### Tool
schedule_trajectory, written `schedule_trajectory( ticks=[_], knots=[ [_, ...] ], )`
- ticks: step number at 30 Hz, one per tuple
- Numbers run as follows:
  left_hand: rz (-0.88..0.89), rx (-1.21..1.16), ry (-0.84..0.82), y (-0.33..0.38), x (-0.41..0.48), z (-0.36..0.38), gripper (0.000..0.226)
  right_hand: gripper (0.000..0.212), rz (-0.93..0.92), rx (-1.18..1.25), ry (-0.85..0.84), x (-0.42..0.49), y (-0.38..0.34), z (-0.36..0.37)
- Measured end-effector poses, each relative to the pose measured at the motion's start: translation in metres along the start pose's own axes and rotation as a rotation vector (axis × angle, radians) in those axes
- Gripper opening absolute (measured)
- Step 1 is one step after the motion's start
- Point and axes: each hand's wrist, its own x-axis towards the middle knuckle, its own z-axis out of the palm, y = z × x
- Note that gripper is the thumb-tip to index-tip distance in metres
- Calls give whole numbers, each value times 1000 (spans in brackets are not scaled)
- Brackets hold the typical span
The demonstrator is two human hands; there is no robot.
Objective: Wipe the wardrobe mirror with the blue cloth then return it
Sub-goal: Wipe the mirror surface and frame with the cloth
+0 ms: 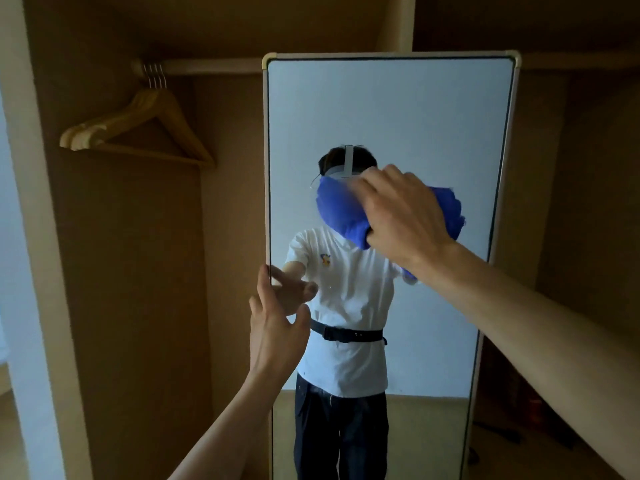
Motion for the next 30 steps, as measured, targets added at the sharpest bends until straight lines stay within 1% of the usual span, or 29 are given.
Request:
schedule_trajectory(
  ticks=[3,6,9,11,15,17,19,24,30],
  knots=[
    [-26,-12,25,11,-3,6,89,17,52,-25,6,8,14,0],
    [-51,-2,41,16,-4,8,89,18,47,-11,41,-2,11,4],
    [-52,16,57,16,-6,8,88,16,2,-24,60,-24,3,14],
    [-55,33,75,16,-7,10,88,18,-34,-12,30,-42,-2,24],
    [-59,66,108,17,-10,15,89,27,-65,12,-103,-77,-13,41],
    [-71,72,111,18,-11,17,90,28,-76,11,-123,-86,-13,41],
    [-83,80,105,20,-13,17,91,28,-76,31,-110,-84,-9,38],
    [-110,111,76,22,-14,16,92,22,-3,78,-42,-51,19,10],
    [-128,139,105,26,-16,22,93,23,52,155,-67,-20,61,-9]
  ],
)
